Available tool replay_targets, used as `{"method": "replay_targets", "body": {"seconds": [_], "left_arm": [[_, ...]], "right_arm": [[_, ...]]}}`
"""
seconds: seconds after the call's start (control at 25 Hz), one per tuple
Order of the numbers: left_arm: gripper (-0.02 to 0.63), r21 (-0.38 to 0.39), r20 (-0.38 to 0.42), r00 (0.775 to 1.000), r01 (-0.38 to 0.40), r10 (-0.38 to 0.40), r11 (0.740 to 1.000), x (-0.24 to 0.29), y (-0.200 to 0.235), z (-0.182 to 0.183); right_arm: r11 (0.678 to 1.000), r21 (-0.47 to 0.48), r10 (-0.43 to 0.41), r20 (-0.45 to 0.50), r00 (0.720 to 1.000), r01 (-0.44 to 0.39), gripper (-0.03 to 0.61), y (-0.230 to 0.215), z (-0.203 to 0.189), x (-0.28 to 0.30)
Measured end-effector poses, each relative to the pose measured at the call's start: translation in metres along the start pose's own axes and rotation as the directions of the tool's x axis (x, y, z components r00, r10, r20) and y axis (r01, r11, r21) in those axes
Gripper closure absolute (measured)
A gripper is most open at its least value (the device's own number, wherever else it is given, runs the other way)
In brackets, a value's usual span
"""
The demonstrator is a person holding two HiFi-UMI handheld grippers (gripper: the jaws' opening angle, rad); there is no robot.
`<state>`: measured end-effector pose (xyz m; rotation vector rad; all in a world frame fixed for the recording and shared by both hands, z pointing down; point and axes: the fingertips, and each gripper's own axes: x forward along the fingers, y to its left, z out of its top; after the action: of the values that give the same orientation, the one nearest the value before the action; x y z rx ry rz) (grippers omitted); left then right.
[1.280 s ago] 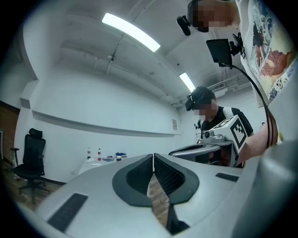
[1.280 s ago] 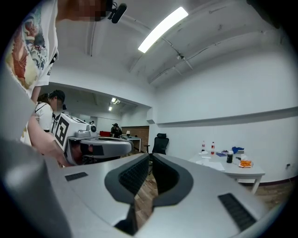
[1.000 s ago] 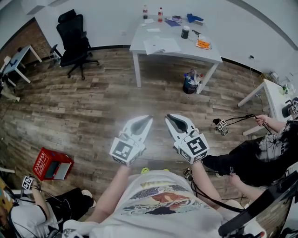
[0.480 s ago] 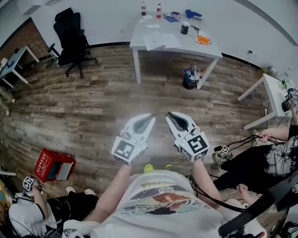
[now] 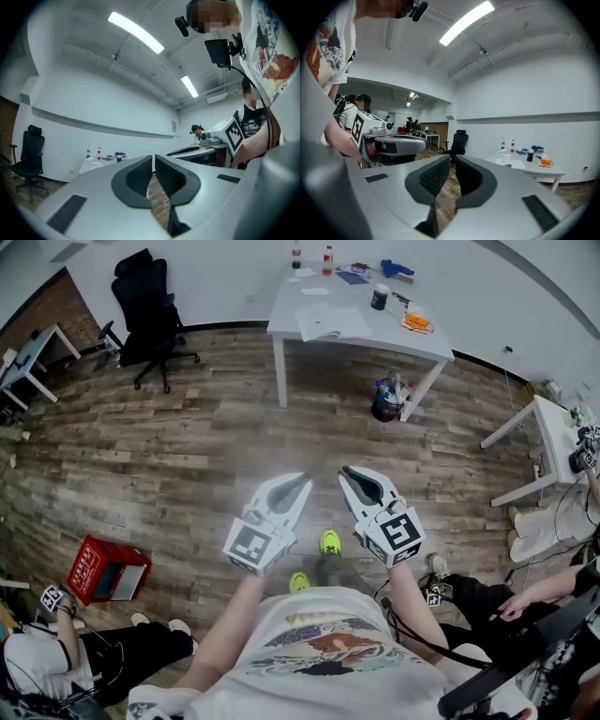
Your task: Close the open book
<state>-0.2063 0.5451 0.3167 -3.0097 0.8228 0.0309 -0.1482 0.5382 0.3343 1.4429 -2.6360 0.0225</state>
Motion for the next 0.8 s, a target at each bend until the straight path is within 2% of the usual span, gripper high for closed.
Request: {"method": "replay_targets", "body": {"seconds": [0.24,0.56,0.8], "left_arm": [[0.600,0.003,-0.020,0.999,-0.041,0.041,0.999,0.027,0.027,-0.010],[0.600,0.027,-0.010,0.998,-0.055,0.055,0.998,0.085,0.063,-0.004],[0.600,0.036,-0.036,0.996,-0.076,0.077,0.996,0.130,0.086,-0.010]], "right_arm": [[1.000,0.004,0.028,-0.001,1.000,-0.028,0.543,-0.029,-0.006,0.025],[0.998,0.006,0.056,0.008,0.998,-0.056,0.544,-0.087,-0.001,0.063],[0.997,0.019,0.074,0.001,0.997,-0.074,0.543,-0.134,-0.007,0.086]]}}
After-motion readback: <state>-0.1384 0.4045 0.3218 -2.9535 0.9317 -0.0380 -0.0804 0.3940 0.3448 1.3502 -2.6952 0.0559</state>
